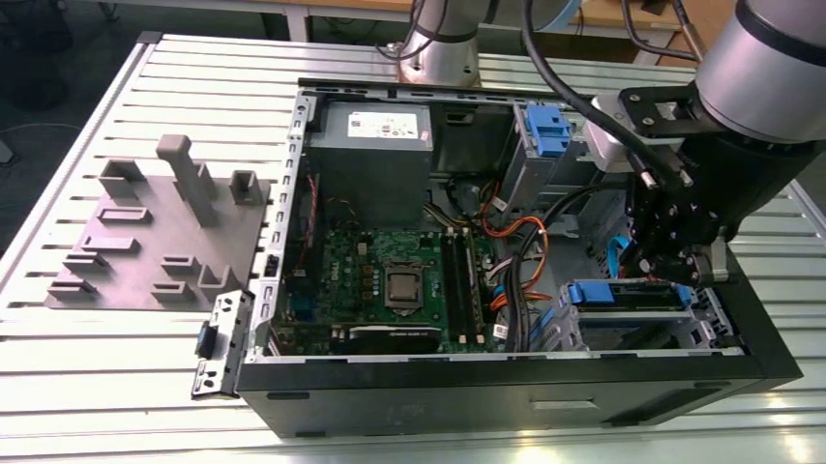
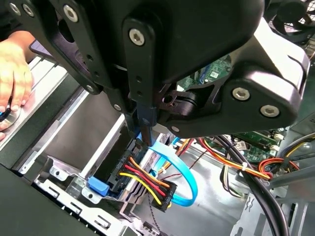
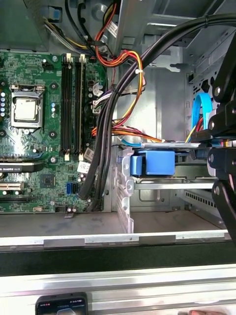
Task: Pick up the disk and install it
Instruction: 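Insert the second disk wire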
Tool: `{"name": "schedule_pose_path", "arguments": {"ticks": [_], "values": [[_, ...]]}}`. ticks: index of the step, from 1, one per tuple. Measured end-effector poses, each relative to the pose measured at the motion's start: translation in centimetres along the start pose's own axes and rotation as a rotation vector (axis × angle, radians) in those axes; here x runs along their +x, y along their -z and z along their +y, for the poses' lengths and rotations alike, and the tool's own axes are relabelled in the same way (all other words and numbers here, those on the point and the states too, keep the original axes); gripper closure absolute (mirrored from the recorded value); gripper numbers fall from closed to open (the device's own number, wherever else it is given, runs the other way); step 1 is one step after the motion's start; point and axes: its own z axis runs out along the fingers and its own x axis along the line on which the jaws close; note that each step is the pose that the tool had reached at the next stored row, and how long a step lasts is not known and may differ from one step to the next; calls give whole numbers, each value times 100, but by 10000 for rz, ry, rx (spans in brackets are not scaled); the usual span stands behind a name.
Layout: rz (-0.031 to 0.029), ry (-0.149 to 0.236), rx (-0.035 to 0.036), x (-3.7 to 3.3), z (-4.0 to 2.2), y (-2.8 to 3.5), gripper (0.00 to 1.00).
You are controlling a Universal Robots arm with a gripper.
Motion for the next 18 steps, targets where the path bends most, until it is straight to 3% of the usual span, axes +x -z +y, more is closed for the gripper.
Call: {"name": "schedule_pose_path", "arguments": {"ticks": [5, 9, 11, 12, 18], "values": [[-52, 26, 164, 29, 18, -21, 84], [-236, 2, 170, 74, 21, -41, 84], [-372, -22, 169, 89, 20, -49, 84], [-405, -29, 169, 99, 20, -55, 84], [-430, -53, 169, 140, 23, -81, 84]]}}
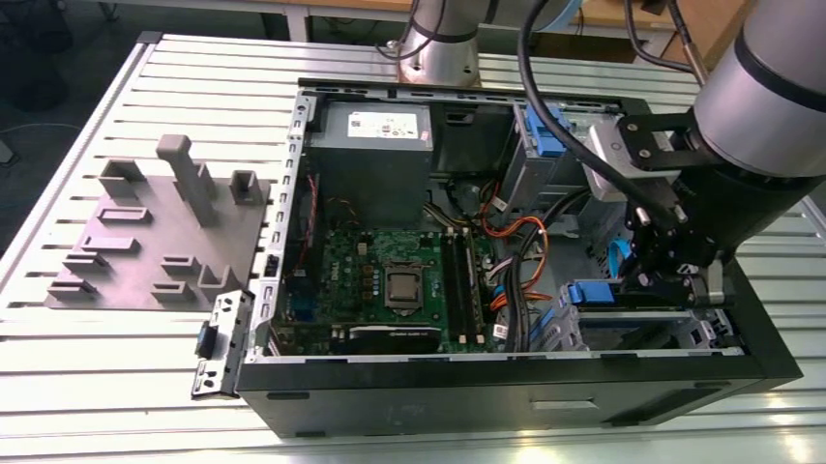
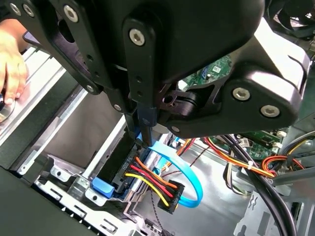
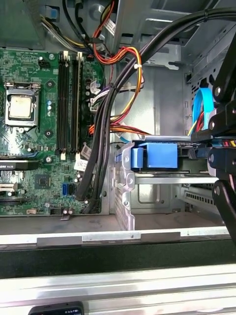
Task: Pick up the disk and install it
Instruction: 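Insert the second disk wire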
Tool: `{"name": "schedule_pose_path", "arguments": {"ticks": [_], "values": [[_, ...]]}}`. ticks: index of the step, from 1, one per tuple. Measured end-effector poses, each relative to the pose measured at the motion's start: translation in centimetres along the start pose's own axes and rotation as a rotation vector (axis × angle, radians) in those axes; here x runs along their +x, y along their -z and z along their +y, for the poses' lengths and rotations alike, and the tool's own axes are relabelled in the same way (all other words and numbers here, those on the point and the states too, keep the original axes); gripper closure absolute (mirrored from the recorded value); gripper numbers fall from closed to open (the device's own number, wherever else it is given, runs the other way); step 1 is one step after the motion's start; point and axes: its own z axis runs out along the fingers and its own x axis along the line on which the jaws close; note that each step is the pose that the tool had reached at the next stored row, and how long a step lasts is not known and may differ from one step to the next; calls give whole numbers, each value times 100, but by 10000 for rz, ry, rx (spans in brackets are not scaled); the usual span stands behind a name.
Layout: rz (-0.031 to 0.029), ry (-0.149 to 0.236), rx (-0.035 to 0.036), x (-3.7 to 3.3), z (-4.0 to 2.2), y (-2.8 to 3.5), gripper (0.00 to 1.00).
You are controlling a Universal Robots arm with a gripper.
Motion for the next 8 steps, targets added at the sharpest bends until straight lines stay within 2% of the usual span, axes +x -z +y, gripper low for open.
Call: {"name": "schedule_pose_path", "arguments": {"ticks": [8], "values": [[-40, -61, 3, 4, -16, -17, 84]]}}
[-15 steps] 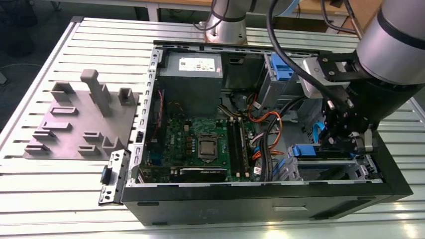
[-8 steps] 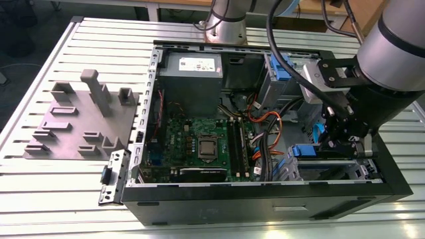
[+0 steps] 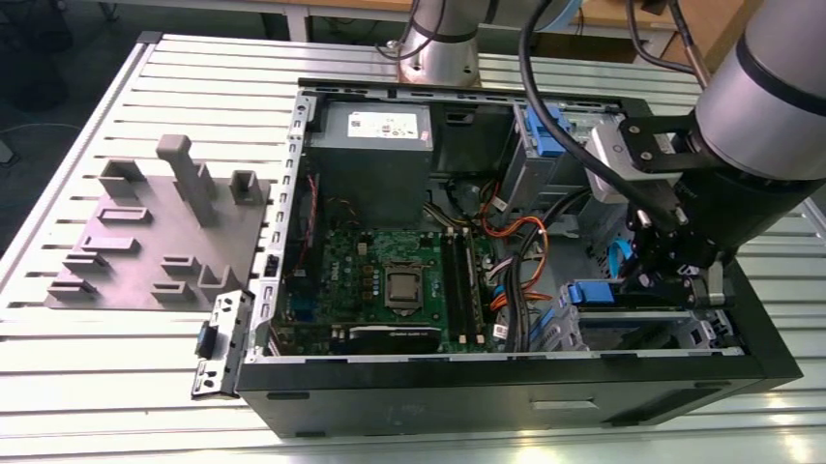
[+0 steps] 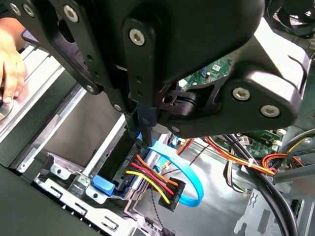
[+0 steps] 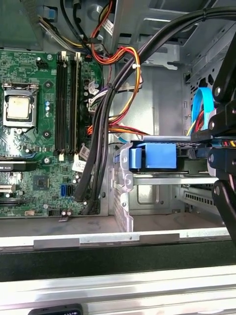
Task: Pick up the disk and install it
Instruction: 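Insert the second disk wire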
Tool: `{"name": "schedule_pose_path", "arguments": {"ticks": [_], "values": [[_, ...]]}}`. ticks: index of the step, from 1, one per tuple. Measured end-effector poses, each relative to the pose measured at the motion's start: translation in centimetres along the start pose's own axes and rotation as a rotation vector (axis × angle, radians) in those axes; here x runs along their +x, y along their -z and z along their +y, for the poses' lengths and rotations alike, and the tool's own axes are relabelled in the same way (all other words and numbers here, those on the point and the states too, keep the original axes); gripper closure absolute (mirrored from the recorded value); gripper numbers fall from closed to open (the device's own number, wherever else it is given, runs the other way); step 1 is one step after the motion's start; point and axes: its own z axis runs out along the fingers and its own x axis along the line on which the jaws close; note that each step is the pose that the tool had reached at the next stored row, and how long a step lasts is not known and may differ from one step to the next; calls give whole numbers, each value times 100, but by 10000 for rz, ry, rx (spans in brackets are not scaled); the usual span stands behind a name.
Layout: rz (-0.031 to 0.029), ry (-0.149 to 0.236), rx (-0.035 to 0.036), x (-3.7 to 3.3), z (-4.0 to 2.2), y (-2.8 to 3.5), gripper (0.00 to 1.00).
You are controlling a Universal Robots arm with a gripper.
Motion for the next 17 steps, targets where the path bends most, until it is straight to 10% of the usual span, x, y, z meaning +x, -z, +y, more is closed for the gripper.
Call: {"name": "schedule_pose_path", "arguments": {"ticks": [17], "values": [[-28, -228, 12, 27, -1, -29, 84]]}}
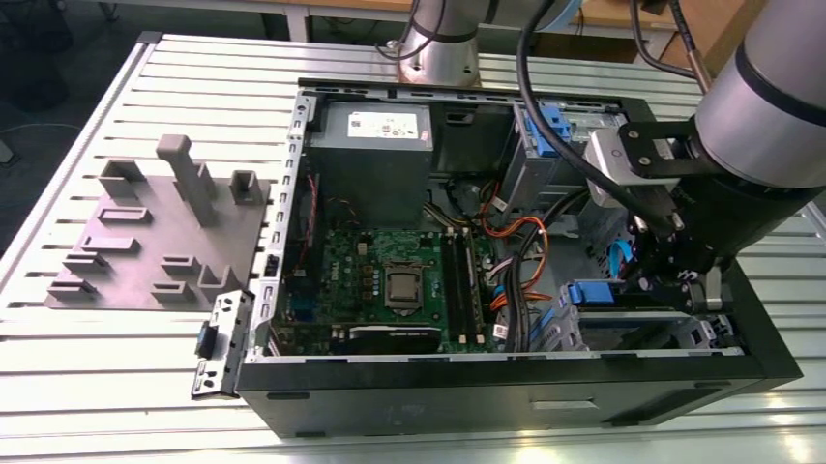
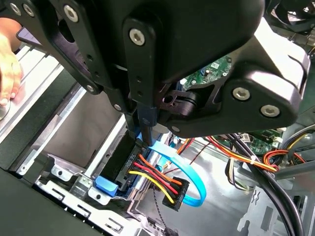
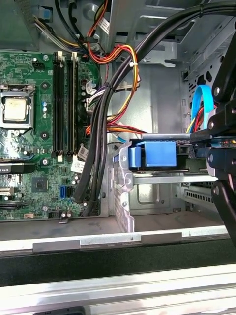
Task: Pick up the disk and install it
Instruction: 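Insert the second disk wire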
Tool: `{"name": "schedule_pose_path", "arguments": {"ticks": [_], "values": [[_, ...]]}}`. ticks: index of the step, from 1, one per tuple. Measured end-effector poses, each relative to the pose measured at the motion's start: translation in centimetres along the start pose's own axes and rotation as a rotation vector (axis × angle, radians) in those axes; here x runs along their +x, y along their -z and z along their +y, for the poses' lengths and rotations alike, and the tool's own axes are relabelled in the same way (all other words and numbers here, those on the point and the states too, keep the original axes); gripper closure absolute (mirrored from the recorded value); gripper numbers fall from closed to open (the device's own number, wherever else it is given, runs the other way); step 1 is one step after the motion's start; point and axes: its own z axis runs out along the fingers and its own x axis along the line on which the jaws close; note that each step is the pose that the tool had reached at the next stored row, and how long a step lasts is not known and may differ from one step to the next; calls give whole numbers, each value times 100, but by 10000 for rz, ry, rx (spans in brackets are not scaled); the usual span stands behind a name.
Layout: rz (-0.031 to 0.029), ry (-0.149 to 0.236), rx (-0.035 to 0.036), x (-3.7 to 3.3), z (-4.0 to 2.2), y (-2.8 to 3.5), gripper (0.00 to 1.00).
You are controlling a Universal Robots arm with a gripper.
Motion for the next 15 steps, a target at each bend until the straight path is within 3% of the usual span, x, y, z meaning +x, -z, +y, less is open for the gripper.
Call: {"name": "schedule_pose_path", "arguments": {"ticks": [7, 9, 12, 13, 15], "values": [[-43, -83, 4, 4, -3, 20, 84], [-137, -135, 2, 14, -3, 20, 84], [-367, -206, -5, 28, -3, 17, 84], [-395, -218, -5, 34, -3, 15, 84], [-396, -229, -6, 45, -2, 7, 84]]}}
